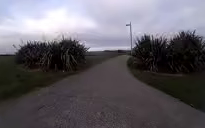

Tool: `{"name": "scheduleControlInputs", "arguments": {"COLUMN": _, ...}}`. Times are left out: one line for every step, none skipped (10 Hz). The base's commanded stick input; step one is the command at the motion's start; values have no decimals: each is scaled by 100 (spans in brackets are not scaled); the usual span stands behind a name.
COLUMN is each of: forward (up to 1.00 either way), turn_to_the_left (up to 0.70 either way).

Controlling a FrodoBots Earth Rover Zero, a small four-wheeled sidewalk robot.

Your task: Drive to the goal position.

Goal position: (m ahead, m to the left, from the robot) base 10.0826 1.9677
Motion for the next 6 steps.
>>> {"name": "scheduleControlInputs", "arguments": {"forward": 85, "turn_to_the_left": -7}}
{"name": "scheduleControlInputs", "arguments": {"forward": 85, "turn_to_the_left": 0}}
{"name": "scheduleControlInputs", "arguments": {"forward": 85, "turn_to_the_left": 0}}
{"name": "scheduleControlInputs", "arguments": {"forward": 85, "turn_to_the_left": 0}}
{"name": "scheduleControlInputs", "arguments": {"forward": 85, "turn_to_the_left": -2}}
{"name": "scheduleControlInputs", "arguments": {"forward": 85, "turn_to_the_left": -4}}
